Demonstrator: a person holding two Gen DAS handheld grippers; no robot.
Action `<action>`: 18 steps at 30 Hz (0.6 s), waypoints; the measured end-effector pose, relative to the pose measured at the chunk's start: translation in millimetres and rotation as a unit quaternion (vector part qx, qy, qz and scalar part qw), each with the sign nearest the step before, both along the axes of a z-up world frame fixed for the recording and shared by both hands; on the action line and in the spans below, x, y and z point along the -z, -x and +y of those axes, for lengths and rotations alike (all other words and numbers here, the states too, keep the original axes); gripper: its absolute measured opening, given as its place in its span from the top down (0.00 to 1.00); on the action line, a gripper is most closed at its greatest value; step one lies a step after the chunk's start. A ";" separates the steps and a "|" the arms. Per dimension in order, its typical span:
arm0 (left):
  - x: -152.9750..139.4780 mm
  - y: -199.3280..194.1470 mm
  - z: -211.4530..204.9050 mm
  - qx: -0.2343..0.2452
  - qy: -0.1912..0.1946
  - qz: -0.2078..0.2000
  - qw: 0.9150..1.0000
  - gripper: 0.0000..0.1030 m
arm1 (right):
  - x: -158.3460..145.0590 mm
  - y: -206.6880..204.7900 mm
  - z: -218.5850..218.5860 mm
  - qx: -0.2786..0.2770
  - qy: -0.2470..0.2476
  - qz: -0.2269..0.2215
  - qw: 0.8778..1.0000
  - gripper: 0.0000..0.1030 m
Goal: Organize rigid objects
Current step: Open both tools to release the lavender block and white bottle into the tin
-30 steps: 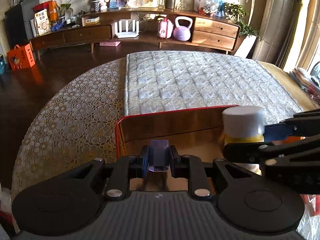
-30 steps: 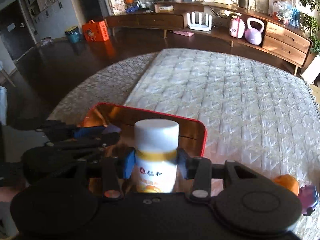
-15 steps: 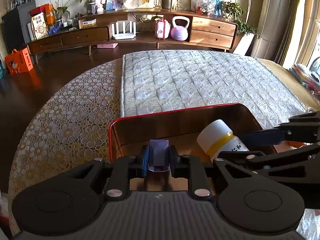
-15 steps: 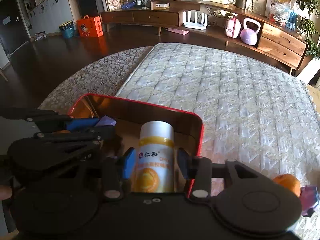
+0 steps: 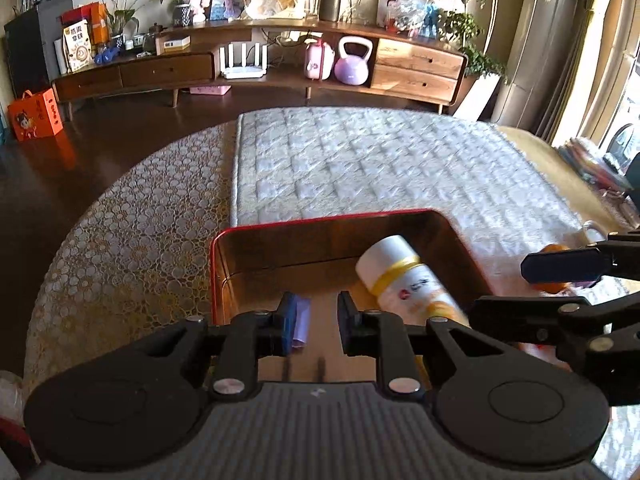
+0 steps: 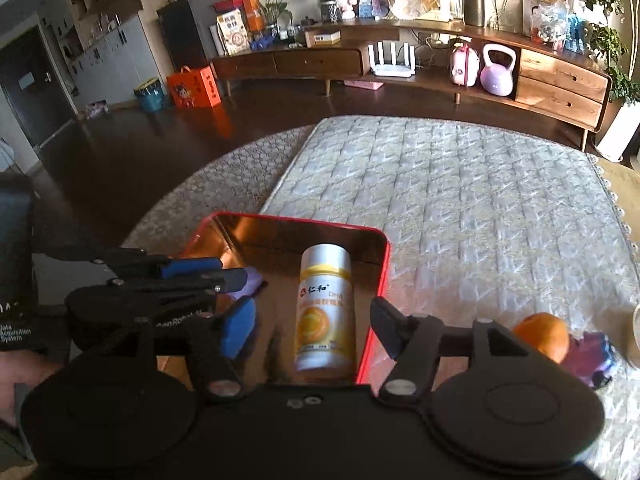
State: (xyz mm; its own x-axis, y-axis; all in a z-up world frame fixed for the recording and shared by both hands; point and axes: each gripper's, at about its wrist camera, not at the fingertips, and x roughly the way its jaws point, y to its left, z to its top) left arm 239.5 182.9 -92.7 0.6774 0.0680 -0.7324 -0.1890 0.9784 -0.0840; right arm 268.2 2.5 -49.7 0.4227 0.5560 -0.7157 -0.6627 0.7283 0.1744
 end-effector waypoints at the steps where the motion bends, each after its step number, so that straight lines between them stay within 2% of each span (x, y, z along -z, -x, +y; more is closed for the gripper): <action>1: -4.8 2.8 -2.6 0.002 0.001 -0.003 1.000 0.80 | -2.4 2.1 -4.6 0.002 -0.003 -0.001 1.000 0.37; 3: -12.5 8.5 -8.3 0.008 0.000 -0.008 1.000 0.80 | -7.1 6.3 -14.6 0.008 -0.007 -0.003 1.000 0.34; 11: -37.7 34.4 -38.8 0.033 0.005 -0.025 0.999 0.79 | -22.2 24.4 -60.9 0.033 -0.024 -0.009 0.999 0.30; 14: -45.1 44.6 -51.8 0.041 0.007 -0.035 0.999 0.66 | -27.7 28.1 -82.9 0.044 -0.024 -0.012 0.999 0.30; 16: -49.1 50.8 -60.7 0.044 0.007 -0.043 0.998 0.40 | -29.0 29.7 -97.1 0.055 -0.022 -0.016 0.998 0.30; 18: -52.6 55.4 -70.5 0.049 0.002 -0.051 0.998 0.38 | -30.0 31.9 -113.7 0.067 -0.023 -0.020 0.997 0.30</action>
State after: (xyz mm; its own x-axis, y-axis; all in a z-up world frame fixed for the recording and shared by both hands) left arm 184.0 112.5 -40.1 0.7511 -0.0040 -0.6601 -0.0838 0.9913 -0.1014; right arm 236.4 -111.2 -19.7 0.5234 0.5235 -0.6723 -0.5663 0.8033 0.1846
